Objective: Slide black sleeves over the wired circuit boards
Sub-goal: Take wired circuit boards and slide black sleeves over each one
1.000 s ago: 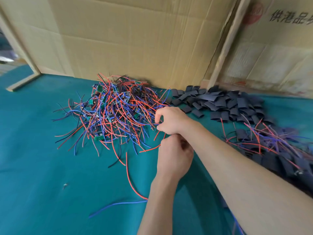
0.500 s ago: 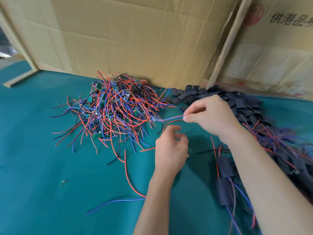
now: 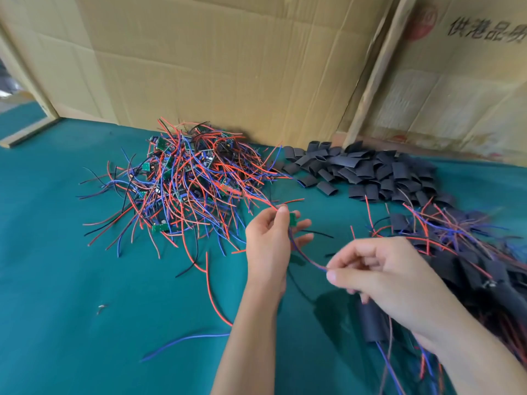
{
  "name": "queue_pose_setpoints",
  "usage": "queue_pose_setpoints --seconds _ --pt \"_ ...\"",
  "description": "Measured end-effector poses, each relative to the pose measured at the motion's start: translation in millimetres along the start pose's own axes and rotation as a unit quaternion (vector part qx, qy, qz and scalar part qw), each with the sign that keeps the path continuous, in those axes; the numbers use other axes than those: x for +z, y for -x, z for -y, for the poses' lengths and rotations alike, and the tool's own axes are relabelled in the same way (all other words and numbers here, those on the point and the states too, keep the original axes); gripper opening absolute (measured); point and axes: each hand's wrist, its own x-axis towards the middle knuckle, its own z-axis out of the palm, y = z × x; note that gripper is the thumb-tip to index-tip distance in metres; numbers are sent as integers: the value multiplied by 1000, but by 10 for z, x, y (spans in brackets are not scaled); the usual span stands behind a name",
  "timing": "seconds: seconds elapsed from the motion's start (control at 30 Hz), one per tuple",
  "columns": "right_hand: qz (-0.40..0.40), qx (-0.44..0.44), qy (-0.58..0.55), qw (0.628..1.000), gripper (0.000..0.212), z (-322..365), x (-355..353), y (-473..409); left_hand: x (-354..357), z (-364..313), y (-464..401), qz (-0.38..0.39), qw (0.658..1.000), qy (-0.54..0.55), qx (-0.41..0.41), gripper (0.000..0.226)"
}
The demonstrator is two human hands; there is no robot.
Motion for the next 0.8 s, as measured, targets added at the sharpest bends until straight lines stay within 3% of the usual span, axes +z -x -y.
queue_pose_setpoints --seconds 0.13,0.2,0.23,0.3,0.37,0.4,0.57,0.8 --pt "207 34 102 972 7 44 -162 11 -21 28 11 28 998 -59 17 12" --pt "250 31 136 958 9 120 -254 -93 -30 60 10 44 991 -122 42 13" --pt "214 16 139 967 10 148 -294 -203 -30 75 8 48 985 -153 54 13" --pt "49 -23 159 986 13 169 -352 -551 -27 104 1 51 978 -192 71 12" --pt "-105 -39 211 971 14 178 -337 -979 -28 128 -7 51 973 -210 87 13" --pt "-136 -30 233 962 15 162 -302 -1188 -33 132 -12 50 970 -217 94 15" --pt "-172 60 329 927 25 -214 -65 -1802 -62 121 -33 36 969 -223 104 18" --pt "-219 40 341 913 19 -280 -8 -1899 -52 113 -5 61 971 -208 96 13"
